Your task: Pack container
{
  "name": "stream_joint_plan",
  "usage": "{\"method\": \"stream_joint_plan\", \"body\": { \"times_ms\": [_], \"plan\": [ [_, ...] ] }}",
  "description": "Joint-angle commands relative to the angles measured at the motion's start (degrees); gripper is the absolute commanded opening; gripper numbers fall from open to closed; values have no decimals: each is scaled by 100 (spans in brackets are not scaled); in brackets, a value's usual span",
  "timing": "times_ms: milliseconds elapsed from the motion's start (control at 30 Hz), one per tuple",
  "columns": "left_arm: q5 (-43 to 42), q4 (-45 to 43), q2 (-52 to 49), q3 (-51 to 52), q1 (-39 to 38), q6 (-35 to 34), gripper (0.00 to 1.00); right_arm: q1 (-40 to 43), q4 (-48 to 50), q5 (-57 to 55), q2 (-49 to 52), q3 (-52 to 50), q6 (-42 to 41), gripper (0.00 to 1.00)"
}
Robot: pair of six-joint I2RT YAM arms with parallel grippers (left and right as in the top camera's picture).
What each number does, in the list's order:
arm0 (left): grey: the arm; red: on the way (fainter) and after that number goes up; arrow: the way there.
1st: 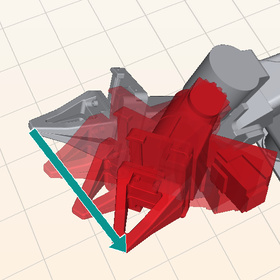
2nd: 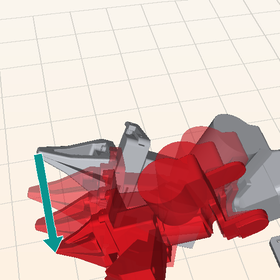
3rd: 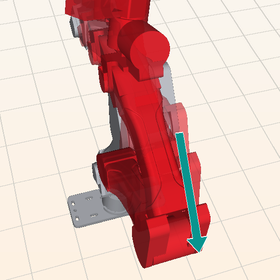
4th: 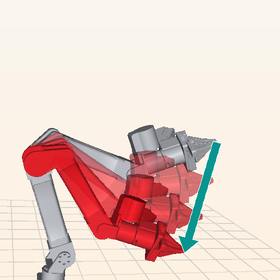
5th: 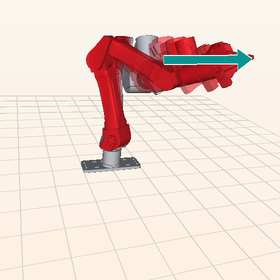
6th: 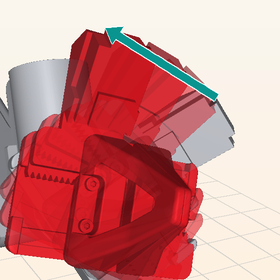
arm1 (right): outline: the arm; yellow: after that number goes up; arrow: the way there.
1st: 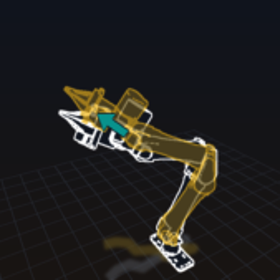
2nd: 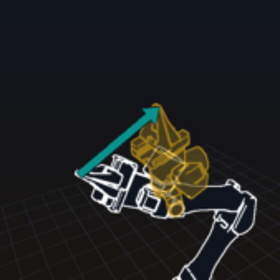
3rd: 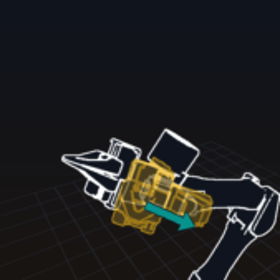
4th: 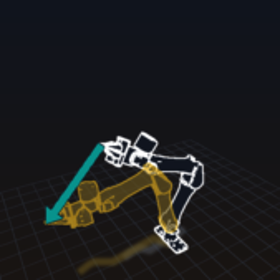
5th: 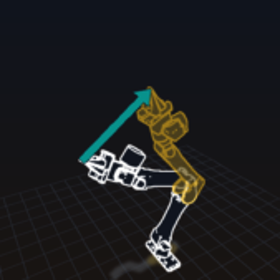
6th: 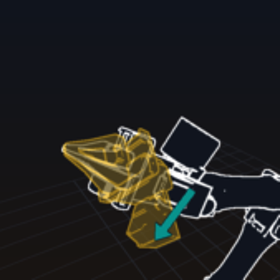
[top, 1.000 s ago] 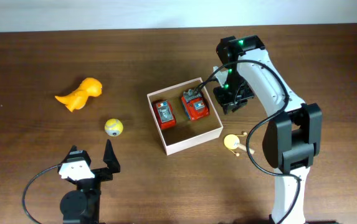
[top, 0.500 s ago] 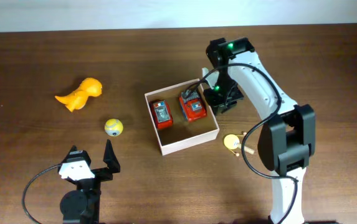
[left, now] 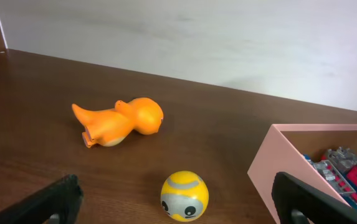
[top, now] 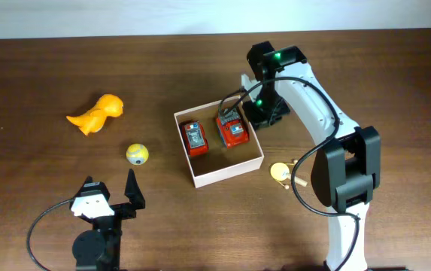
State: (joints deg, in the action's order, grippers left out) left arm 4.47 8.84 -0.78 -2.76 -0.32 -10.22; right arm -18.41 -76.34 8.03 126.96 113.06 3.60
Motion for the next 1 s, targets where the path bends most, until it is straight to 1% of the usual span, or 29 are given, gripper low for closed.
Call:
{"method": "stream_joint_plan", "body": {
  "times_ms": [0, 300, 433, 700, 967],
  "plan": [
    [-22, -17, 48, 31, 26, 92, 99, 87, 295, -205, 7, -22, 7, 21],
    [-22, -17, 48, 31, 26, 92, 99, 127, 1023, -321, 7, -22, 374, 21],
    [-22, -17, 48, 31, 26, 92, 99, 122, 1307, -313, 7, -22, 673, 21],
    [-22, -17, 48, 31, 26, 92, 99, 122, 1447, -317, 7, -13, 885, 21],
    [-22, -17, 48, 31, 26, 92, 99, 116, 1453, -184, 7, 420, 1099, 21]
  ]
}}
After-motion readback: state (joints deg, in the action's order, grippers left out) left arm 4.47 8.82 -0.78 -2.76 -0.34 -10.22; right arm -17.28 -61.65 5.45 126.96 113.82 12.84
